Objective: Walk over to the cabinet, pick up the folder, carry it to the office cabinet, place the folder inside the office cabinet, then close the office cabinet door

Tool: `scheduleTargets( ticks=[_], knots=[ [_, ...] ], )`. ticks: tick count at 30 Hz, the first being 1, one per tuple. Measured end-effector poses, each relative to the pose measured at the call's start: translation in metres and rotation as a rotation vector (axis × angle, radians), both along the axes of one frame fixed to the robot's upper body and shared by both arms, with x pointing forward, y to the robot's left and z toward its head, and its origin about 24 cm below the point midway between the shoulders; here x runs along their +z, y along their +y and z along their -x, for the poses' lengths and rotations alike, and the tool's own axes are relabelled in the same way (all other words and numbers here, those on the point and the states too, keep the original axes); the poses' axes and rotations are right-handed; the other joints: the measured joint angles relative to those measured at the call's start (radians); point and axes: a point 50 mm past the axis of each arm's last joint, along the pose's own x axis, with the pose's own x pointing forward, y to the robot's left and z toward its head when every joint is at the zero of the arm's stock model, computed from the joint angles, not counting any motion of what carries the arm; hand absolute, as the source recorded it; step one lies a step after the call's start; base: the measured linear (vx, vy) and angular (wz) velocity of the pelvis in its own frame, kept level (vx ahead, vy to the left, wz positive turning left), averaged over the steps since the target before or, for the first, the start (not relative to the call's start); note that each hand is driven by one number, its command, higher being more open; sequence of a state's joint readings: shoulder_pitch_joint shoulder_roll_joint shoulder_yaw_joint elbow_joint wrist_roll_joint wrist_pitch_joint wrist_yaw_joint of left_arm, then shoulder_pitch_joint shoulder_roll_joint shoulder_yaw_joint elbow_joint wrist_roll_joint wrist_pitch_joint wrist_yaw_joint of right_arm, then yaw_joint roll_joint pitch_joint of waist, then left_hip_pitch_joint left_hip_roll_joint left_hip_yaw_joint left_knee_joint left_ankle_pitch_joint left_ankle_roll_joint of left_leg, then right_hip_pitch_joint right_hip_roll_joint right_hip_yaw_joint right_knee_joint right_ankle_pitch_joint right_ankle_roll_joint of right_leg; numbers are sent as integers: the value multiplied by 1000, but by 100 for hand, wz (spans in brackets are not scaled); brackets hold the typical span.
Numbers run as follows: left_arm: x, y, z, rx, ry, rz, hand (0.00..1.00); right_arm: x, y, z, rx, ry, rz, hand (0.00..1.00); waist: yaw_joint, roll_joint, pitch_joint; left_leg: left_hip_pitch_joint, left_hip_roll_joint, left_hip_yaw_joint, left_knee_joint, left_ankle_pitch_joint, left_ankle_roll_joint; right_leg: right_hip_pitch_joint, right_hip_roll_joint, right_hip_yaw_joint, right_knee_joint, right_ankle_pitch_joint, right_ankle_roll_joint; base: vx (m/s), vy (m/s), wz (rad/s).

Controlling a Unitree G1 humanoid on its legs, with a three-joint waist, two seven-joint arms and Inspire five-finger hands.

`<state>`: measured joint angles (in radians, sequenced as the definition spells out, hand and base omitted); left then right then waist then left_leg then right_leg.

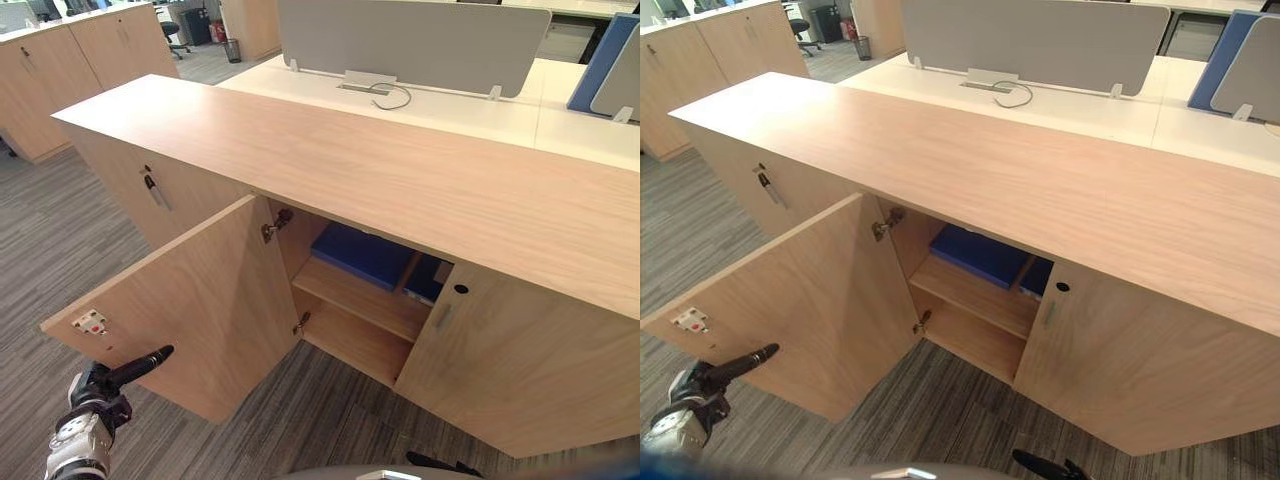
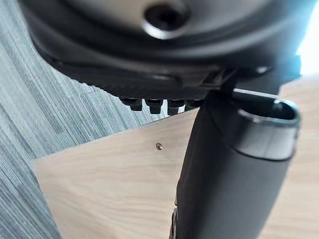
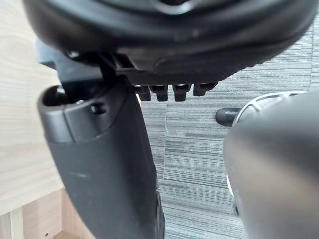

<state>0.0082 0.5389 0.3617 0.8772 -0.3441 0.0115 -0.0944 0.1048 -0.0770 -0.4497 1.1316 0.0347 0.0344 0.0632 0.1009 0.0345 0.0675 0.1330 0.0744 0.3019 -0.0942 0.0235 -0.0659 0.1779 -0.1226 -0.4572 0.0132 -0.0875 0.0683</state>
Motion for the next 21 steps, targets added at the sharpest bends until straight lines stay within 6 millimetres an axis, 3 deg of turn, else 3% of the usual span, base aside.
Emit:
scheduleTargets(
  ticks=[6, 11, 12, 13, 15, 16, 18, 19, 21],
  knots=[
    [-2, -20, 15, -303, 149, -139, 100, 0, 1, -2, 33, -12, 0, 100, 11, 10, -3, -10, -11, -16, 0, 3, 5, -1, -13, -19, 3, 3, 6, -2, 1, 11],
    [13, -43, 26, -848, 345, -236, 100, 1, 1, -6, 131, -17, 2, 100, 18, 10, -3, -18, -29, -34, 0, 10, 16, 0, -35, -37, 8, 14, 22, -52, 32, 12],
    [18, -61, 30, -1015, 361, -224, 100, 1, 1, -6, 139, -23, -4, 100, 18, 10, -3, -22, -36, -35, 0, 12, 32, -2, -43, -38, 8, 21, 28, -68, 60, 6],
    [18, -65, 31, -1045, 361, -221, 100, 1, 1, -6, 140, -23, -5, 100, 18, 10, -3, -23, -38, -36, 0, 12, 33, -2, -44, -39, 8, 22, 29, -71, 62, 9],
    [25, -110, 27, -1315, 326, -299, 100, 1, 1, -5, 144, -26, -10, 100, 18, 9, -4, -41, -51, -44, 0, 17, 46, -14, -54, -46, 5, 39, 34, -74, 56, 12],
    [28, -123, 25, -1378, 298, -330, 100, 1, 1, -5, 148, -27, -14, 100, 17, 6, -7, -49, -54, -44, 0, 17, 46, -22, -56, -45, 4, 45, 35, -98, 81, 4],
    [47, -173, 14, -1608, 109, -507, 100, 1, 5, -7, 150, -37, -23, 100, -4, -9, -15, -70, -62, -43, 0, 27, 62, -36, -62, -41, -1, 63, 36, -78, 67, -3],
    [54, -184, 10, -1657, 44, -546, 100, 0, 5, -6, 154, -34, -23, 100, -7, -13, -17, -73, -64, -43, 0, 30, 65, -36, -64, -41, -1, 65, 36, -69, 46, 0],
    [94, -228, -1, -1775, -299, -694, 100, -1, 6, -1, 173, -9, -25, 100, -26, -29, -29, -73, -71, -45, 0, 30, 66, -35, -71, -41, 1, 68, 39, -56, 39, 2]
  ],
)
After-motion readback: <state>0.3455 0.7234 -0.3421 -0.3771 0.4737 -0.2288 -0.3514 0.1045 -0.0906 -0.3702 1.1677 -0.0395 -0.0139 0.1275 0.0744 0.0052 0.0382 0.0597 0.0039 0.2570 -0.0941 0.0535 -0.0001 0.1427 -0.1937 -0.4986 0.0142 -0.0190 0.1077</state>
